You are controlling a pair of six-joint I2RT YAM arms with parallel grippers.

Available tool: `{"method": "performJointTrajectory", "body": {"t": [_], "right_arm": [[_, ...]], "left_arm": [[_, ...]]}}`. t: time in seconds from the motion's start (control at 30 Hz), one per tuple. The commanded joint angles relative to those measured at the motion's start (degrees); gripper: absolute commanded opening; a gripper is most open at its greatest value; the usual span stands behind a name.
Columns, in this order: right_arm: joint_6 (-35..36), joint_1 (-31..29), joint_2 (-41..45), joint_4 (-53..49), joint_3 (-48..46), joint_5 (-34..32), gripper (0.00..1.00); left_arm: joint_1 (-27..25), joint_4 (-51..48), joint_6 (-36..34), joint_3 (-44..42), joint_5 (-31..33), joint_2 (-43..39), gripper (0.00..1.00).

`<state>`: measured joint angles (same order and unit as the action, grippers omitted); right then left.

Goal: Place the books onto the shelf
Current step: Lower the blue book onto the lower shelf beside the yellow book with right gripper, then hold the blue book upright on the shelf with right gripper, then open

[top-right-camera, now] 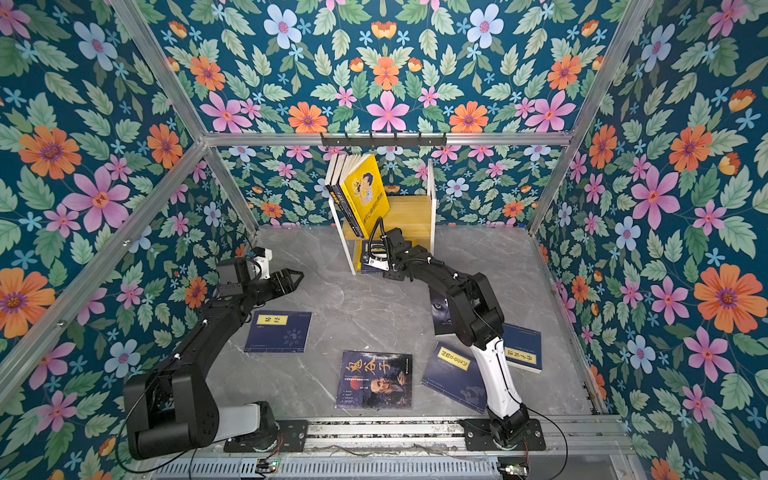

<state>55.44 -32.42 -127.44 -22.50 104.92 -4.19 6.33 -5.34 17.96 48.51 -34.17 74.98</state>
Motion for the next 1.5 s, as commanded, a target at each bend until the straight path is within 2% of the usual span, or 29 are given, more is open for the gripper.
{"method": "performJointTrajectory", "body": {"t": [0.0,0.4,1.13,1.47], "right_arm": [[-1.71,-0.18,0.88,-0.75,0.29,2.81,0.58],[-2.53,-0.01,-2.27,-0.21,2.74,2.05,0.55],[-2.72,0.83,-3.72,-0.03,5.38,2.29,0.4],[-1.72,1.31,-2.83,0.01,4.09,1.64,0.39]], "left_arm": [[0.07,1.04,0.24,0.27,-0.06,-0.11,0.79],[0.04,0.79,-0.03,0.57,-0.18,-0.1,0.79],[0.26,1.48,-0.29,-0.35,0.24,0.06,0.79],[0.35,1.48,-0.34,-0.34,0.74,-0.26,0.79]]}}
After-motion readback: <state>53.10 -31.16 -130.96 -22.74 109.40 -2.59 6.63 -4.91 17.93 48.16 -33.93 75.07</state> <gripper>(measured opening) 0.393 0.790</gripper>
